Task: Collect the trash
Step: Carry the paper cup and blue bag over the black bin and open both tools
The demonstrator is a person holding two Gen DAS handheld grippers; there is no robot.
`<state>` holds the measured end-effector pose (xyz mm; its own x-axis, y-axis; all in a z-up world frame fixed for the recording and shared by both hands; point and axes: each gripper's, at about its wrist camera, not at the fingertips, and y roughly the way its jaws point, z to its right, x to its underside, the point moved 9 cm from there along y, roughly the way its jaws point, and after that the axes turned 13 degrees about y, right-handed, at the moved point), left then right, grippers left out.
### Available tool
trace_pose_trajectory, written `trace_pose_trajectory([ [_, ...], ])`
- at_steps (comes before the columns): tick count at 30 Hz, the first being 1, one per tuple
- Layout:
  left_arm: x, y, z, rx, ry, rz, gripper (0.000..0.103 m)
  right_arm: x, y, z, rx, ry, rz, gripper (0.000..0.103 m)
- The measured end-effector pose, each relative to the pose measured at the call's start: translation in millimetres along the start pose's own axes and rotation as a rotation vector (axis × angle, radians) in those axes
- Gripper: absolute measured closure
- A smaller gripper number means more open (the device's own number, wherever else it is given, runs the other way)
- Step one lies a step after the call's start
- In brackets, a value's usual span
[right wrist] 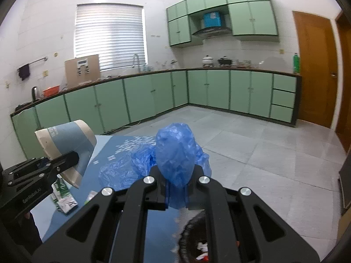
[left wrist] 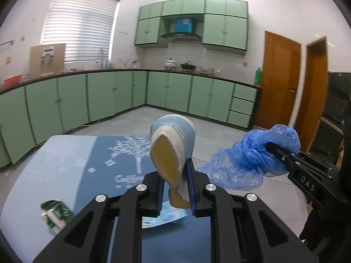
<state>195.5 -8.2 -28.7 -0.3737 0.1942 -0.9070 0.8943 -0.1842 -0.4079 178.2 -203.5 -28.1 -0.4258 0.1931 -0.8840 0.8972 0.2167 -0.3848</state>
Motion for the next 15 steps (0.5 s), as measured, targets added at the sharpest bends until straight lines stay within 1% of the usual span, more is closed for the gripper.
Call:
trace_pose_trajectory([
  [5,-12.3,11.5,39.7,0.071,0.034,0.012,0.085,-5.5,-16.0,47.8,0.067,0.026,0.027,0.095],
  [8,-16.6,22.1,72.0,0.125,0.067,0.014,0.085,-3.8,-22.6,77.1,0.103,0.048,0.032,0.095],
  [15,-9.3,52.6,141.0,0.237,0.114,-0.014,0.085,13.2,-29.4,150.1,0.202,0.097,0.012,0.095],
])
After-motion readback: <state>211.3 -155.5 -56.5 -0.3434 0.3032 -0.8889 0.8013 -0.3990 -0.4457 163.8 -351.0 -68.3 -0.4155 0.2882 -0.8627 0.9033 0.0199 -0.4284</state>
